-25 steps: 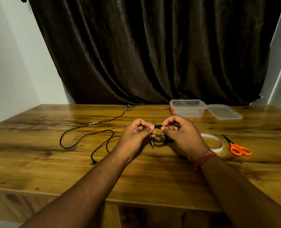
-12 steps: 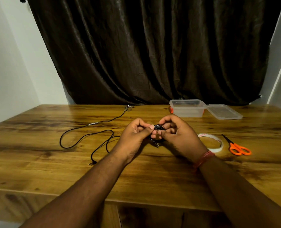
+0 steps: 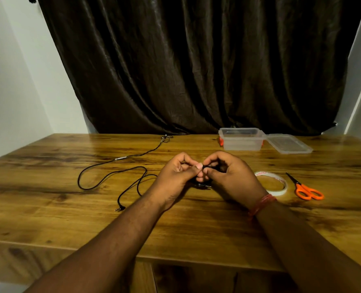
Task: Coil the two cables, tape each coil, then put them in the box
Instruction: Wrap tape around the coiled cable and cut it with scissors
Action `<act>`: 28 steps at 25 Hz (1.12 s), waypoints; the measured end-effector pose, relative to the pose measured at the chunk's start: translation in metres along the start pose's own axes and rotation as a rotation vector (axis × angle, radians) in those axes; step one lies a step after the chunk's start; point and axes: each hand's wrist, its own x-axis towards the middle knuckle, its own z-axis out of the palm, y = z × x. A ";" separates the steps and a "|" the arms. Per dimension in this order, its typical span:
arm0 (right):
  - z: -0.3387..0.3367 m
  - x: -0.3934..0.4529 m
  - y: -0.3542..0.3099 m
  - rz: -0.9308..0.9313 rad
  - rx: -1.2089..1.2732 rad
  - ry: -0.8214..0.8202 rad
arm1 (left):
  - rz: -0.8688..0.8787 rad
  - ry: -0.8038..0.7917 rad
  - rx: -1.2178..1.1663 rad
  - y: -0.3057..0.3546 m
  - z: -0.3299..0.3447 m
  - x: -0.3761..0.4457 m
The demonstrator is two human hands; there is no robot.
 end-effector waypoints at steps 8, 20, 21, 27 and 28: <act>0.000 -0.001 -0.001 0.027 0.022 0.024 | -0.082 0.004 -0.050 0.002 0.000 -0.002; -0.001 0.000 -0.001 0.076 0.026 0.025 | -0.179 -0.203 -0.235 -0.002 -0.008 0.002; 0.000 0.001 0.000 0.078 0.026 0.023 | -0.187 -0.214 -0.249 -0.003 -0.009 0.002; -0.001 0.000 0.002 0.061 -0.008 0.037 | -0.203 -0.213 -0.199 -0.005 -0.013 0.004; -0.001 0.000 0.002 0.063 -0.013 0.031 | -0.202 -0.210 -0.189 -0.006 -0.013 0.004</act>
